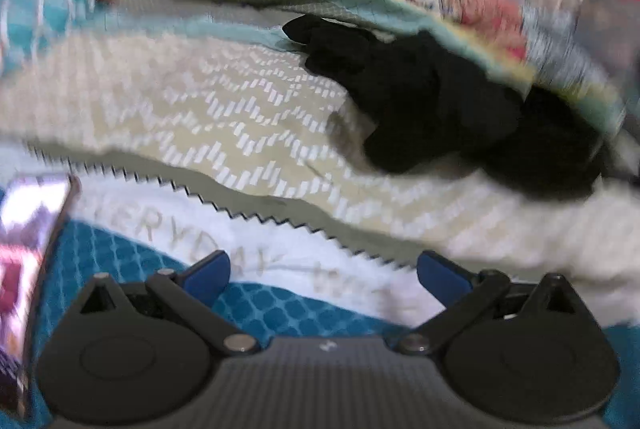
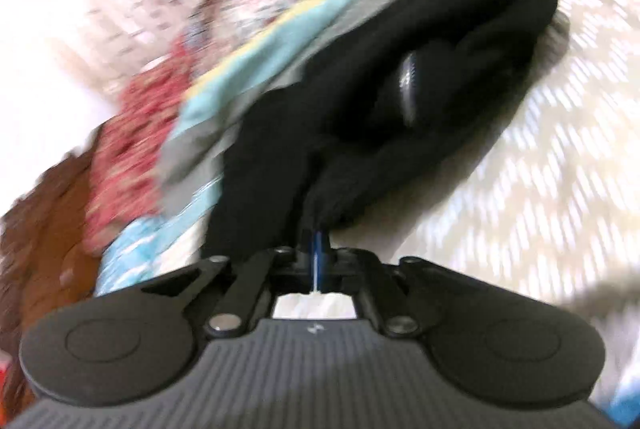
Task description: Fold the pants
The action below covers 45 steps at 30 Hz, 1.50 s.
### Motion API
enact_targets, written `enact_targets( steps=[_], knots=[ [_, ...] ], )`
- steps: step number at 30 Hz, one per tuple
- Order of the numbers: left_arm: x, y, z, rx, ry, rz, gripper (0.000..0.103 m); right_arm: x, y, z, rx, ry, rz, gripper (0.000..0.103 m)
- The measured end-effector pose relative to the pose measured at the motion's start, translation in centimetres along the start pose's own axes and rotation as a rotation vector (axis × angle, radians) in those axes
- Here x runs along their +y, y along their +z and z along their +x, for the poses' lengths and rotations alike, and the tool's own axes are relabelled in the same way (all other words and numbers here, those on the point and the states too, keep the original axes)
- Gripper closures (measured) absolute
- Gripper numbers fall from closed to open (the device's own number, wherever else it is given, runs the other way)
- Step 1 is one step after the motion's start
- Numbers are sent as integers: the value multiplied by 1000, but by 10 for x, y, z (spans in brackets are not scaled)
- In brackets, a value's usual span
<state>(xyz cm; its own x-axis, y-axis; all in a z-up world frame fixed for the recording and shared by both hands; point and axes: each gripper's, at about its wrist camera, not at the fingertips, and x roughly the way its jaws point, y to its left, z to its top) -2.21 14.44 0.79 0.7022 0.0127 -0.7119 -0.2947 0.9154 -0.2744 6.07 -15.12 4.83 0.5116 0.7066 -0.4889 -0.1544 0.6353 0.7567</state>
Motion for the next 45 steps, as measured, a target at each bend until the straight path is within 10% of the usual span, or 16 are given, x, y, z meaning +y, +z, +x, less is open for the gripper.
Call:
enact_targets(
  steps=[3,6,11,18,19,21,32,36,41,45],
  knots=[
    [13,9,-13,47,-191,-189,0,33,-38,-45,22,149,-143,100],
    [0,16,-2,103,-268,-240,0,53,-65,-55,8,89,-306,100],
    [-65,41,41,151,-263,-114,0,8,-65,-32,28,-40,-110,96],
    [-122,70,135,232,-174,-199,2,-25,-68,-81,-37,-97,-48,77],
    [-133,71,137,177,-128,-145,11,-29,-67,-84,-45,-109,-51,72],
    [-142,71,138,175,-98,-88,95,-37,-66,-89,-66,-126,-51,65],
    [-45,17,-52,16,-264,-77,96,-17,-56,-78,-123,-183,-262,64],
    [8,-23,-120,-12,-220,-102,96,6,-47,-68,-159,-177,-399,43],
    [28,-41,-124,12,-166,-189,95,33,-51,-33,-131,-181,-575,16],
    [21,-38,-110,22,-154,-185,95,50,-64,17,-52,-255,-820,14]
  ],
)
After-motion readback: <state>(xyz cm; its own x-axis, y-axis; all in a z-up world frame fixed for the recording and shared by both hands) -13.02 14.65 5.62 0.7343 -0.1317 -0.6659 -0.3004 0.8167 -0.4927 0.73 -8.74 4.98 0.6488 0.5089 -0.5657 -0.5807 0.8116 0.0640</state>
